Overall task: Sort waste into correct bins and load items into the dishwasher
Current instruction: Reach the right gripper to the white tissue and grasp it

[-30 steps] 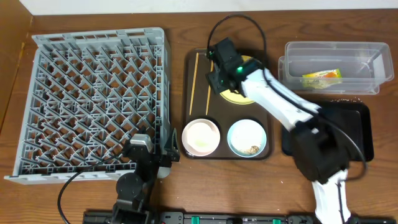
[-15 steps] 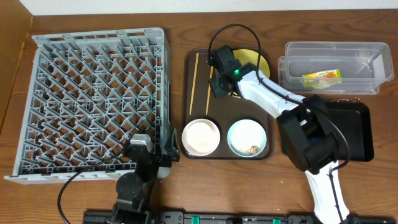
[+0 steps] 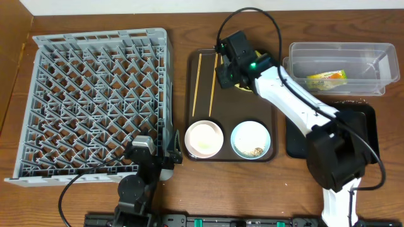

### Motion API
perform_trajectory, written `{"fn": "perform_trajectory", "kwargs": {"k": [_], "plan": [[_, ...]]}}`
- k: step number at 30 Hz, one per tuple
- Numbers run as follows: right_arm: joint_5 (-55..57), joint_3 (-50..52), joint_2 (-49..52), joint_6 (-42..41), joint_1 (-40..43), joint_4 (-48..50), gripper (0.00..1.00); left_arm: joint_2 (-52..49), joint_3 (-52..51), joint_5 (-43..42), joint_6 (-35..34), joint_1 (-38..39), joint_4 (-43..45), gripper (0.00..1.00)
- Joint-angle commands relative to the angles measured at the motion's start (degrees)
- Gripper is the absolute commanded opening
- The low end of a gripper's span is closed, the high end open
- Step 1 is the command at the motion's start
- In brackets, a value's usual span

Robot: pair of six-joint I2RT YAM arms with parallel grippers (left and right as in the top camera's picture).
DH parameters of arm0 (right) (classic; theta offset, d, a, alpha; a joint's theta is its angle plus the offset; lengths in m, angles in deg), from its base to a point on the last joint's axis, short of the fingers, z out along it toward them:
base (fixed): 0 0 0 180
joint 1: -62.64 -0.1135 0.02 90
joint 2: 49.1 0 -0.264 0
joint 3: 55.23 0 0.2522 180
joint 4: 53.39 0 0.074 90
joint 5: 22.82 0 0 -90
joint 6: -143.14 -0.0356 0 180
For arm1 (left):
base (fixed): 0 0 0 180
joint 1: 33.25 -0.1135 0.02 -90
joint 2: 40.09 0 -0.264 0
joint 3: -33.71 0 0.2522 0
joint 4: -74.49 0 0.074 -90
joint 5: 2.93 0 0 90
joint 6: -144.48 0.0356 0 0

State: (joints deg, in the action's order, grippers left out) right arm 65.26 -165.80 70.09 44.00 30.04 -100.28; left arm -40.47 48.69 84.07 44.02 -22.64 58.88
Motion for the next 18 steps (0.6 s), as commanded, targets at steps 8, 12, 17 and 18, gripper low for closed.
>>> {"fn": "perform_trajectory", "kwargs": {"k": [8,12,17,18], "plan": [[1.20,0.20,2.03,0.02,0.28,-2.23,0.01,0.15,-0.98,0.28,0.13,0.20,-1.95,0.95],[1.88,0.24,5.42,0.04,0.33,-2.89,0.01,0.15,-0.98,0.28,0.13,0.20,-1.95,0.96],[1.88,0.24,9.75,0.02,0.33,-2.32,0.01,0.15,-0.98,0.28,0.15,0.20,-1.95,0.95],[1.88,0.24,10.27,0.02,0.33,-2.29,0.01,0.15,-0.98,0.28,0.13,0.20,-1.95,0.95]]}}
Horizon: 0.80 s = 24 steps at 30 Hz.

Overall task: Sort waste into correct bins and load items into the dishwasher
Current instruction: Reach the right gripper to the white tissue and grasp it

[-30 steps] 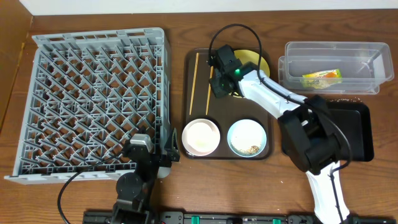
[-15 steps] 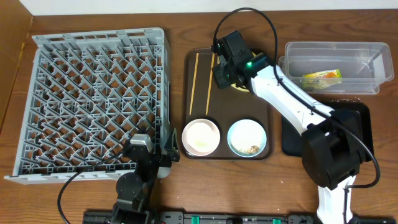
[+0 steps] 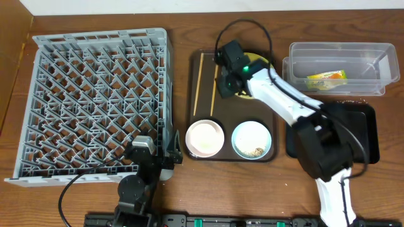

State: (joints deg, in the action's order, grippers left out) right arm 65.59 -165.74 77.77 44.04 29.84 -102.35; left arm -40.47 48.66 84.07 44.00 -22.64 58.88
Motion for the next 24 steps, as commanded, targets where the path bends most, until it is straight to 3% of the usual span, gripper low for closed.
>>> {"fn": "perform_trajectory", "kwargs": {"k": [1,2,6,7,9,14,16,18,24], "plan": [[1.53,0.17,2.78,-0.02,0.52,-0.24,0.01,0.15,-0.96,0.28,0.15,0.20,-1.95,0.95],[1.53,0.17,2.91,-0.02,0.52,-0.24,0.03,0.15,-0.96,0.28,0.15,0.20,-1.95,0.95],[1.31,0.15,2.89,0.00,0.52,-0.04,0.28,0.15,-0.96,0.28,0.15,0.20,-1.95,0.95],[1.29,0.15,2.89,0.00,0.52,-0.04,0.30,0.15,-0.96,0.28,0.15,0.20,-1.95,0.95],[1.29,0.15,2.89,-0.02,0.52,-0.26,0.15,0.15,-0.96,0.28,0.15,0.20,-1.95,0.95],[1.27,0.15,2.89,-0.02,0.52,-0.17,0.03,0.15,-0.96,0.28,0.15,0.20,-1.95,0.95],[1.29,0.09,2.84,-0.02,0.52,-0.17,0.07,0.15,-0.96,0.28,0.15,0.20,-1.95,0.95],[1.29,0.09,2.49,0.00,0.59,-0.22,0.23,0.15,-0.96,0.28,0.15,0.20,-1.95,0.95],[0.96,0.09,1.18,0.00,0.59,-0.37,0.25,0.15,-0.96,0.28,0.15,0.20,-1.95,0.95]]}}
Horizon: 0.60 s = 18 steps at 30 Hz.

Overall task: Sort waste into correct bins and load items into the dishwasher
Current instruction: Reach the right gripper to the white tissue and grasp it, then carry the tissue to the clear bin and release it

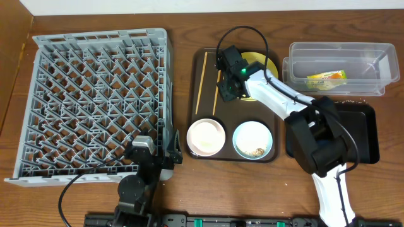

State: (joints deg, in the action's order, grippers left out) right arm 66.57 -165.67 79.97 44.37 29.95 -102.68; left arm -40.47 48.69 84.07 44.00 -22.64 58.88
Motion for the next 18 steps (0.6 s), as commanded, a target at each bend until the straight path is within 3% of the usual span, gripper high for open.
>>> {"fn": "perform_trajectory", "kwargs": {"k": [1,3,6,8,10,11,14,18], "plan": [[-0.13,0.02,-1.25,-0.33,0.48,-0.04,0.21,0.15,-0.98,0.28,0.17,0.20,-1.95,0.95],[-0.13,0.02,-1.40,-0.33,0.48,-0.07,0.10,0.15,-0.98,0.28,0.15,0.20,-1.95,0.95],[-1.40,0.02,-1.88,-0.33,0.48,-0.39,0.07,0.15,-0.98,0.28,0.15,0.20,-1.95,0.95],[-1.86,0.02,-2.38,-0.33,0.48,-0.46,0.11,0.15,-0.98,0.28,0.15,0.20,-1.95,0.95],[-1.86,0.02,-3.26,-0.33,0.48,-0.59,0.29,0.15,-0.98,0.28,0.15,0.20,-1.95,0.95],[-1.86,0.02,-3.74,-0.33,0.48,-0.61,0.31,0.15,-0.98,0.28,0.15,0.20,-1.95,0.95],[-1.84,0.02,-4.72,-0.33,0.48,-0.59,0.25,0.15,-0.98,0.28,0.15,0.20,-1.95,0.95],[-1.84,0.02,-5.03,-0.33,0.48,-0.66,0.07,0.15,-0.98,0.28,0.15,0.20,-1.95,0.96]]}}
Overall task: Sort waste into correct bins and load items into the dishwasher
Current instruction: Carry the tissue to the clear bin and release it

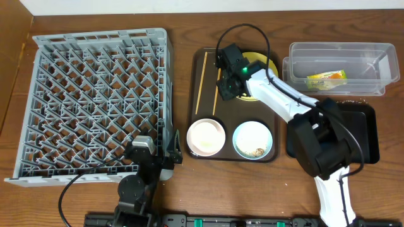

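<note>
A brown tray holds two wooden chopsticks, a white bowl, a pale blue bowl with crumbs and a yellow plate partly under my right arm. My right gripper is low over the right chopstick; the overhead view does not show how its jaws stand. The left chopstick lies free. The grey dish rack stands at the left. My left gripper rests by the rack's near right corner, holding nothing that I can see.
Two clear bins stand at the back right, one holding a yellow packet. A black bin sits under the right arm's base. The table's front edge runs just behind the left arm's base.
My right gripper stays at the same spot over the right chopstick. The right arm's elbow has shifted slightly to the right. The left arm and the dishes are unchanged.
My right gripper was over the tray's far middle, by the yellow plate. Then it was further left and nearer, at the right chopstick's upper part. It then stood over that chopstick's middle, where it is now. The left arm has not moved.
</note>
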### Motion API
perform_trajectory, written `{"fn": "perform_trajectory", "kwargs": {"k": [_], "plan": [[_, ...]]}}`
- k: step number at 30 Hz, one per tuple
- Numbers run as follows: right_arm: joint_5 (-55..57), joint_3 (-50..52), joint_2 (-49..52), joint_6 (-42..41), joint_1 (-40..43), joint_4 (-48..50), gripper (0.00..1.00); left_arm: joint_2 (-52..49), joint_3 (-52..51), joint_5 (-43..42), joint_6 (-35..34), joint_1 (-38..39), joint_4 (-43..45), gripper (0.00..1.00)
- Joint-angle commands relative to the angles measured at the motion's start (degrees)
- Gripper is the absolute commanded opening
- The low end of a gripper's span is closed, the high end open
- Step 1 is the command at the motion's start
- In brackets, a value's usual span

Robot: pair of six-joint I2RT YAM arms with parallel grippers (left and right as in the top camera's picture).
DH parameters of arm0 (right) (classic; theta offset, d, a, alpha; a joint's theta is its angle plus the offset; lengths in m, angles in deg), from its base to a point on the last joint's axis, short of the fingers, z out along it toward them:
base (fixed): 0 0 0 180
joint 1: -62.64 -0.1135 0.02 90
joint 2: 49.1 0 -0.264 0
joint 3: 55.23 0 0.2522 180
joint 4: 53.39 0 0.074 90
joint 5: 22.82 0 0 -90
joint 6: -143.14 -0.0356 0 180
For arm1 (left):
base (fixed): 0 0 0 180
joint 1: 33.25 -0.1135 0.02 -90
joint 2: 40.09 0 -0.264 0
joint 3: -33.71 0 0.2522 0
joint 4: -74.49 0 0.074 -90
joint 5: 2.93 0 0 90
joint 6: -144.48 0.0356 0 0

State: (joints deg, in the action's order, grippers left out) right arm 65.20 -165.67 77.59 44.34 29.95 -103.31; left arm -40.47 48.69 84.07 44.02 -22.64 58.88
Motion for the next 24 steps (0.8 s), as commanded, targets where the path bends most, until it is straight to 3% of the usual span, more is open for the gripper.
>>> {"fn": "perform_trajectory", "kwargs": {"k": [1,8,12,24], "plan": [[-0.46,0.02,-2.64,-0.31,0.48,-0.13,0.03,0.15,-0.98,0.28,0.15,0.20,-1.95,0.95],[-0.44,0.02,-3.65,-0.39,0.79,-2.38,0.01,0.15,-0.98,0.28,0.15,0.20,-1.95,0.95],[-0.46,0.02,-7.41,-5.09,2.97,-5.86,0.01,0.15,-0.98,0.28,0.15,0.20,-1.95,0.95],[1.29,0.02,-23.67,-14.34,19.78,-19.50,0.01,0.15,-0.98,0.28,0.13,0.20,-1.95,0.95]]}}
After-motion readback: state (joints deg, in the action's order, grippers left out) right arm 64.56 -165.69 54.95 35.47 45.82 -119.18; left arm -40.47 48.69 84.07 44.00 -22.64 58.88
